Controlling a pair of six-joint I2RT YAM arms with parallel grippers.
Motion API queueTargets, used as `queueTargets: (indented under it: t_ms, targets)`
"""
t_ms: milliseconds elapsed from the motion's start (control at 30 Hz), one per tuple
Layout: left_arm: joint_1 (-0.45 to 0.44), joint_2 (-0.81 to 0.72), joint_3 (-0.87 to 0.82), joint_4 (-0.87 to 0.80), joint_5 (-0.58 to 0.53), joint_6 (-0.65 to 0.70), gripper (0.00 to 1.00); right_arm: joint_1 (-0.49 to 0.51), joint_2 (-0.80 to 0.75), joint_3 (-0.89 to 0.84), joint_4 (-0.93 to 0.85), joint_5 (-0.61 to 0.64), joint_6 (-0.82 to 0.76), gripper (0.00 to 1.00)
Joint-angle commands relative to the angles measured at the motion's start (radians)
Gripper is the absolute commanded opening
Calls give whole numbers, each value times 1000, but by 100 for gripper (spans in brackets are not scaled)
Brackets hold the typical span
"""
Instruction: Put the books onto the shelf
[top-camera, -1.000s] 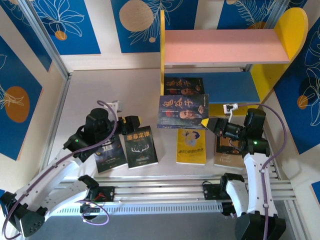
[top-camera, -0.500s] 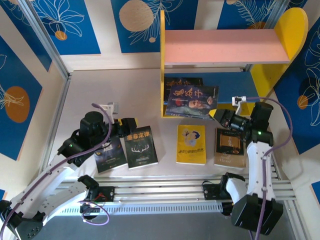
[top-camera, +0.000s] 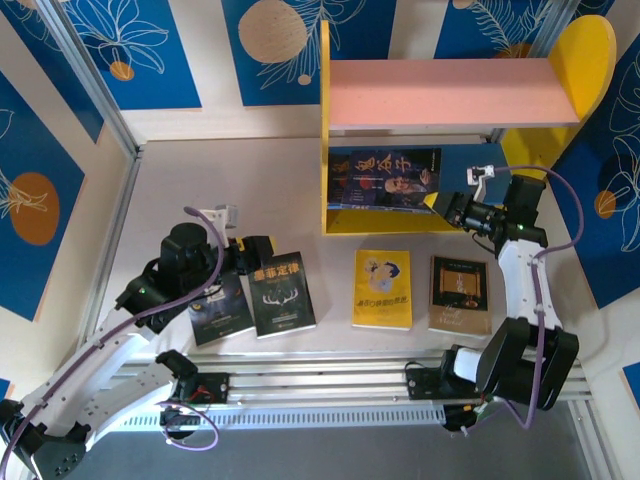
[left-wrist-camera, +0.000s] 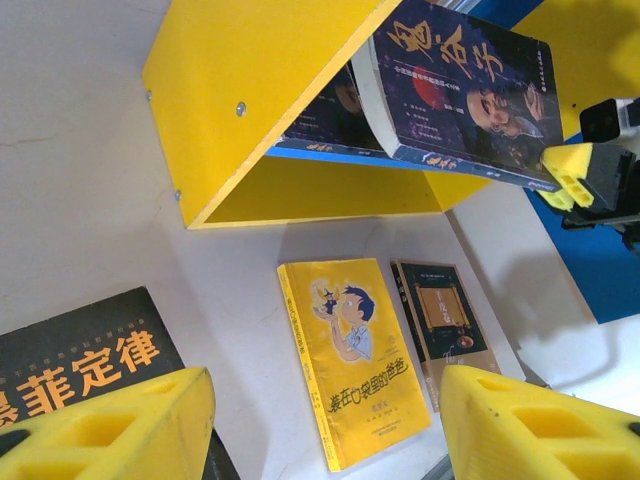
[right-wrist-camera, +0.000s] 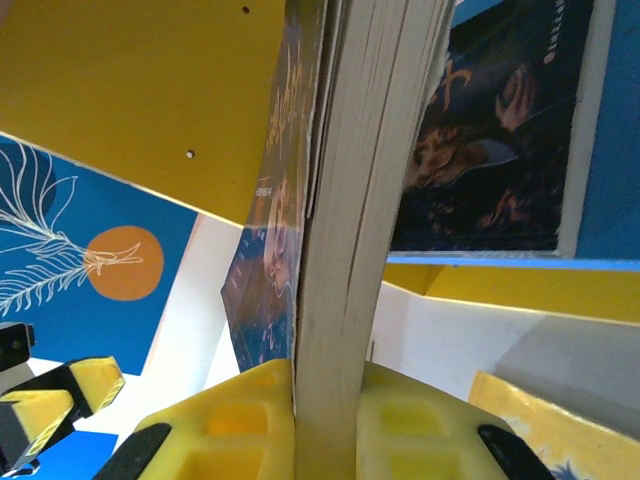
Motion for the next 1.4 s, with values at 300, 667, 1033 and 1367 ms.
queueTargets:
  t_ms: [300, 667, 1033, 1367]
  targets:
    - [-2, 20, -15, -22, 1, -26, 61, 24, 152, 151, 34, 11, -133, 7]
    - [-3, 5, -7, -67, -16, -41, 61, 103, 268, 230, 33, 104, -165, 7]
    - [-3, 33, 4, -53, -7, -46, 61, 133, 313, 273, -16, 97, -200, 8]
    - [-4, 3, -11, -62, -12, -55, 61, 151, 354, 324, -89, 234, -194, 17]
